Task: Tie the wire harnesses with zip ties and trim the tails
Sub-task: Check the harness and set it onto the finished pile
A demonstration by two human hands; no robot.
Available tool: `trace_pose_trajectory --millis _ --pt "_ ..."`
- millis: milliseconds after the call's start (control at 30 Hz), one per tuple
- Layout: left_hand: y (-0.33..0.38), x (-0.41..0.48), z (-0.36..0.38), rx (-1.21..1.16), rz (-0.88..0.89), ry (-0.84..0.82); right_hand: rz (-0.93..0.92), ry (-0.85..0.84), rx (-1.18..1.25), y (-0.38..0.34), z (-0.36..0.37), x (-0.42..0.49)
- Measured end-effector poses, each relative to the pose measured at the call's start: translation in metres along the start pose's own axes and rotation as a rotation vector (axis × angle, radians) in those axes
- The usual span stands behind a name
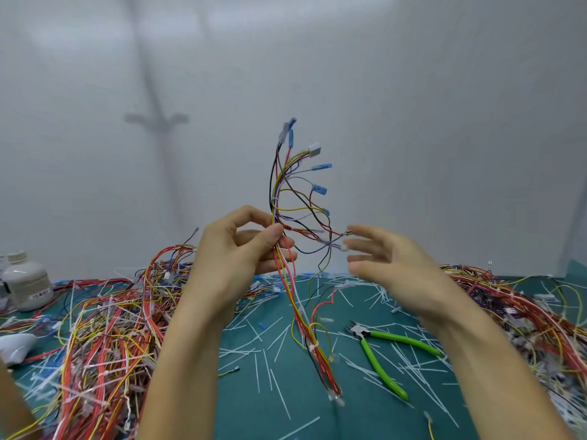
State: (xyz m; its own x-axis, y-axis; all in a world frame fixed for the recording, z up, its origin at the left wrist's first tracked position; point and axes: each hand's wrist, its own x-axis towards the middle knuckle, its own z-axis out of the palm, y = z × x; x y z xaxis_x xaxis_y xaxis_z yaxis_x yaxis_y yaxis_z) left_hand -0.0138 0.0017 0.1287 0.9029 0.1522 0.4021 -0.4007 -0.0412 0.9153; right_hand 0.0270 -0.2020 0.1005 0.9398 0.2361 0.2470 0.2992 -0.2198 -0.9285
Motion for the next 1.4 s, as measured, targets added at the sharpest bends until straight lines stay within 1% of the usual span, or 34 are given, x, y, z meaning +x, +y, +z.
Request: trace_pose_trajectory --millis 33,133,233,367,467,533,633,733,833,1000,1067,1200,1267,1300,1333,1367,1400 --pt "0.0 0.0 -0.001 -0.006 0.005 0.001 0.014 -0.028 -0.006 0.003 0.005 0.001" --pt "0.001 0.0 -0.003 -0.042 0.013 -0.021 0.012 -0.046 0.021 0.007 0.017 0.003" --pt "0.003 -0.001 -0.005 -0.092 0.022 -0.031 -0.042 -0.006 0.064 0.005 0.021 0.002" --pt "0.004 -0.001 -0.01 -0.121 0.032 0.026 -0.093 0.017 0.168 -0.003 0.014 -0.002" --pt "0.004 0.001 -0.012 -0.138 0.022 0.087 -0.093 -0.035 0.321 -0.01 0.006 -0.006" --pt "0.003 0.001 -0.014 -0.16 0.02 0.116 -0.094 -0.101 0.399 -0.014 0.002 -0.009" --pt "0.002 0.002 -0.015 -0.192 0.034 0.152 -0.104 -0.203 0.496 -0.015 -0.002 -0.01" --pt "0.001 0.004 -0.016 -0.226 0.044 0.205 -0.123 -0.242 0.555 -0.015 -0.006 -0.011" --pt "0.001 0.004 -0.018 -0.248 0.048 0.236 -0.127 -0.266 0.571 -0.015 -0.006 -0.011" --pt "-0.001 0.005 -0.018 -0.27 0.05 0.267 -0.058 -0.22 0.556 -0.015 -0.002 -0.01" --pt "-0.001 0.006 -0.017 -0.277 0.057 0.288 -0.041 -0.189 0.475 -0.016 -0.001 -0.012" --pt "0.0 0.005 -0.009 -0.283 0.111 0.323 -0.092 -0.042 0.11 -0.028 0.008 -0.017" --pt "0.0 0.004 0.001 -0.303 0.147 0.33 -0.158 0.073 -0.18 -0.035 0.018 -0.021" --pt "0.0 0.004 0.006 -0.316 0.162 0.329 -0.187 0.16 -0.366 -0.038 0.024 -0.025" --pt "0.001 0.003 0.012 -0.331 0.173 0.325 -0.231 0.256 -0.501 -0.041 0.031 -0.029" --pt "0.001 0.001 0.018 -0.346 0.181 0.317 -0.292 0.332 -0.556 -0.046 0.037 -0.034" --pt "0.001 0.0 0.024 -0.364 0.186 0.307 -0.361 0.365 -0.543 -0.048 0.041 -0.038"
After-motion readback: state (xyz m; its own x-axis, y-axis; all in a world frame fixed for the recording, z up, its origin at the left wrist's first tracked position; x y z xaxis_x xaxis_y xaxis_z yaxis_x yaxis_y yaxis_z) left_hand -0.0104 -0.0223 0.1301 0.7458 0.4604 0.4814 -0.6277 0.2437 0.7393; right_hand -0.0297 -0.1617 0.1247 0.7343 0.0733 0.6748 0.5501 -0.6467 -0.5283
